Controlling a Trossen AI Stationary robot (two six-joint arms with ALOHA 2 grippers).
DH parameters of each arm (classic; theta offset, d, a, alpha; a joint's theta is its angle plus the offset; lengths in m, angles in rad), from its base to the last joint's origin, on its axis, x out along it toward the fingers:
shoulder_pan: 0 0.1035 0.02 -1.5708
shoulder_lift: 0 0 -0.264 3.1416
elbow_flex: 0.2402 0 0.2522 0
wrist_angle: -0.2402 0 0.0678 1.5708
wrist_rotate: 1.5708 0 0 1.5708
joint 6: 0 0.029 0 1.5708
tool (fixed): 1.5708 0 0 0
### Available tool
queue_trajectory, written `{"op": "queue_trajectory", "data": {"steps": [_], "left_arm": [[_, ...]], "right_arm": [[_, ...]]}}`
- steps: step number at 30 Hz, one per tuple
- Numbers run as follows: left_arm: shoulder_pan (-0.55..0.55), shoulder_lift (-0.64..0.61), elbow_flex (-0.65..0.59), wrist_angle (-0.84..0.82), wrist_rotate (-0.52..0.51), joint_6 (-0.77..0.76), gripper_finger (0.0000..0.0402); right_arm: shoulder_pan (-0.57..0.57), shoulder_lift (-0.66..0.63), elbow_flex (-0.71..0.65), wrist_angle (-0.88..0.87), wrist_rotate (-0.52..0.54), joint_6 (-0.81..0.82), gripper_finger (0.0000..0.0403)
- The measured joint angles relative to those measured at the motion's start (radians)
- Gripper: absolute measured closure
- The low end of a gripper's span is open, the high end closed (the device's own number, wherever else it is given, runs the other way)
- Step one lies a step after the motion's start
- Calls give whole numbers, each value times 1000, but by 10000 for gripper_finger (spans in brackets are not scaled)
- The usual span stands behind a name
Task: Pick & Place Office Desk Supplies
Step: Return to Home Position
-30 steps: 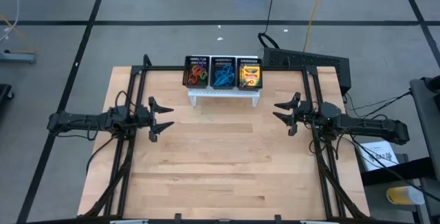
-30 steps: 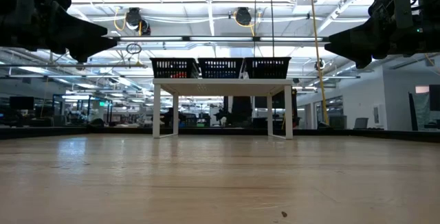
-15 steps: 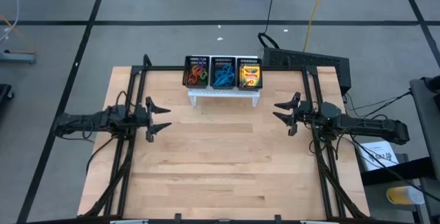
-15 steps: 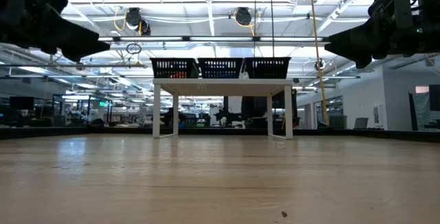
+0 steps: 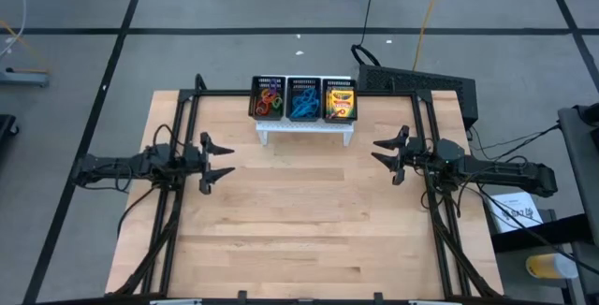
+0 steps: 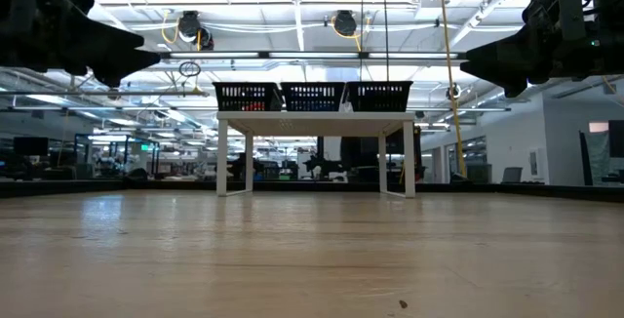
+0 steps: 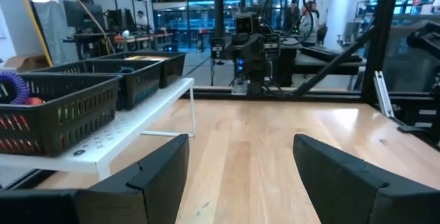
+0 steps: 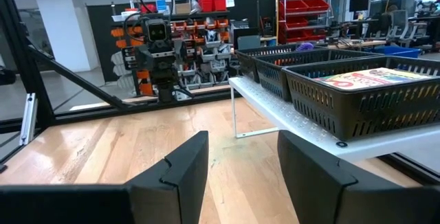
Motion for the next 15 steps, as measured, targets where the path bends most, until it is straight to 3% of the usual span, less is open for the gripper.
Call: {"op": "queue_trajectory", "data": {"steps": [15], "left_arm": [[1,1,0,-11,39,12,127]], "right_arm": [[0,0,0,0,0,0,238]]}}
